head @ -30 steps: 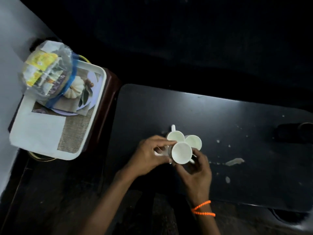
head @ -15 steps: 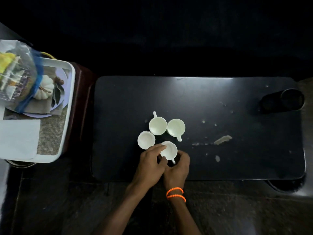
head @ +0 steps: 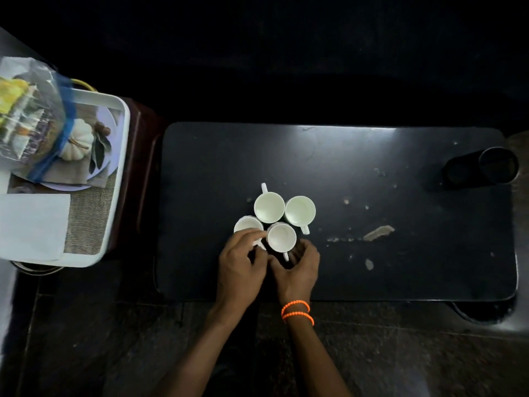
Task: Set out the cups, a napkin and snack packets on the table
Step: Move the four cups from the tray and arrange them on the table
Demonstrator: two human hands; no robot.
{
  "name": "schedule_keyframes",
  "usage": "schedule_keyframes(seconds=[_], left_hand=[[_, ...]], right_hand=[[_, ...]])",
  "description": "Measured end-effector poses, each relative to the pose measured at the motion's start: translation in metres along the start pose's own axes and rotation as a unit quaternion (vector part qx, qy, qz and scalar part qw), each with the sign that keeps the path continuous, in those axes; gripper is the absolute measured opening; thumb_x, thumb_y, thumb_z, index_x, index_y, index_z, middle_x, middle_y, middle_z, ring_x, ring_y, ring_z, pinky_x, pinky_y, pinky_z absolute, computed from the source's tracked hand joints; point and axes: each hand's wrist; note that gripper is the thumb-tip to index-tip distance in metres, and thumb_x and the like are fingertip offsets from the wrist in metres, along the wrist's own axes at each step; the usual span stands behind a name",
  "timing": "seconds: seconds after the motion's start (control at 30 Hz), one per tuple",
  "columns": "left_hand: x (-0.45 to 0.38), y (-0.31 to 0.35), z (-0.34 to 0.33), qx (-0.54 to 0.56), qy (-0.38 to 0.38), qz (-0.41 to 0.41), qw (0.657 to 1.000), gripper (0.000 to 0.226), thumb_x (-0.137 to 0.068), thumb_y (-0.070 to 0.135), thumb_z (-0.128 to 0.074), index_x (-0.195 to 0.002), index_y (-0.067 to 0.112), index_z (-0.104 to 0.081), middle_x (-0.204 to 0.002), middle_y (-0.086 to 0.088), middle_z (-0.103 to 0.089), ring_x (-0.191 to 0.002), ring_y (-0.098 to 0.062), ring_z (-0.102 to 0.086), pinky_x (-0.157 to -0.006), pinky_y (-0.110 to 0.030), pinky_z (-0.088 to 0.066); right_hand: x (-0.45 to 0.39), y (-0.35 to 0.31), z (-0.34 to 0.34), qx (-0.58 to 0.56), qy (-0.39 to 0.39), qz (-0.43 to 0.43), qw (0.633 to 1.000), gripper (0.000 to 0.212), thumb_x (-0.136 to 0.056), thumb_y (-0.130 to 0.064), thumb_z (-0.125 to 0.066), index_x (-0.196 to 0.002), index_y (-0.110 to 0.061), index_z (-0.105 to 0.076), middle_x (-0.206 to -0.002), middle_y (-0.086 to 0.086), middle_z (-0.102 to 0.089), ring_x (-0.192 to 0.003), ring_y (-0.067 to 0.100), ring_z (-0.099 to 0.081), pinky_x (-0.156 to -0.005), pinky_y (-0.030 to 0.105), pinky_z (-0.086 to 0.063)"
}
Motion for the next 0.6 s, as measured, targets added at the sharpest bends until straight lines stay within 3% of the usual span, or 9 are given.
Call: schedule_keyframes(seconds=[0.1, 0.2, 0.27, 0.33, 0.43, 0.6], left_hand=[[-0.013, -0.008, 0.007, -0.015, 0.071, 0.039, 0.997, 0.04, -0.084, -0.003, -0.066, -0.12, 0.013, -0.074, -0.122, -0.002, -0.067, -0.111, -0.024, -0.067, -0.095, -0.049, -0.057], [-0.028, -0.019, 0.009, -0.015, 0.052, 0.115, 0.992, 0.044, -0.088, 0.01, -0.07, -0.132, 0.013, -0.067, -0.131, -0.006, -0.061, -0.117, -0.027, -0.064, -0.101, -0.047, -0.054], [-0.034, -0.024, 0.009, 0.01, 0.026, 0.163, 0.986, 0.046, -0.091, 0.019, -0.071, -0.136, 0.015, -0.063, -0.134, -0.006, -0.06, -0.118, -0.025, -0.065, -0.1, -0.039, -0.053], [-0.036, -0.027, 0.007, 0.024, 0.011, 0.171, 0.985, 0.042, -0.092, 0.025, -0.071, -0.133, 0.016, -0.064, -0.132, -0.004, -0.063, -0.117, -0.023, -0.066, -0.1, -0.038, -0.053], [-0.036, -0.028, 0.006, 0.026, 0.0, 0.158, 0.987, 0.033, -0.094, 0.029, -0.07, -0.125, 0.018, -0.07, -0.125, 0.0, -0.066, -0.116, -0.021, -0.065, -0.102, -0.045, -0.053], [-0.035, -0.032, 0.008, 0.043, 0.003, 0.148, 0.988, 0.027, -0.094, 0.031, -0.07, -0.12, 0.026, -0.073, -0.12, 0.008, -0.068, -0.112, -0.014, -0.066, -0.096, -0.033, -0.053]], right_hand=[[0.014, 0.002, 0.002, -0.01, 0.071, -0.05, 0.996, 0.05, -0.073, -0.003, -0.087, -0.112, -0.012, -0.055, -0.116, 0.007, -0.056, -0.093, 0.02, -0.067, -0.085, 0.028, -0.059], [0.033, 0.0, -0.002, -0.008, 0.109, -0.072, 0.991, 0.03, -0.08, -0.003, -0.08, -0.09, -0.019, -0.057, -0.098, 0.013, -0.064, -0.074, 0.015, -0.064, -0.078, 0.029, -0.058], [0.046, -0.001, -0.007, -0.009, 0.081, -0.055, 0.995, 0.028, -0.082, -0.001, -0.078, -0.082, -0.023, -0.061, -0.091, 0.011, -0.067, -0.071, 0.014, -0.063, -0.075, 0.024, -0.056], [0.057, -0.005, -0.015, -0.033, 0.047, -0.038, 0.998, 0.027, -0.084, 0.001, -0.076, -0.092, -0.024, -0.067, -0.096, 0.008, -0.07, -0.078, 0.015, -0.067, -0.069, 0.007, -0.05], [0.063, -0.009, -0.024, -0.045, 0.013, -0.018, 0.999, 0.046, -0.085, 0.003, -0.073, -0.128, -0.013, -0.067, -0.114, 0.002, -0.068, -0.095, 0.014, -0.07, -0.071, 0.002, -0.048], [0.053, -0.018, -0.032, -0.038, -0.015, 0.016, 0.999, 0.049, -0.084, 0.002, -0.07, -0.129, -0.015, -0.069, -0.124, -0.002, -0.069, -0.108, 0.012, -0.069, -0.079, 0.003, -0.048]])
Point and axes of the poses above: each hand's wrist, its own x-axis away from the middle knuckle, its own z-axis out of the back of the hand, y = z × x
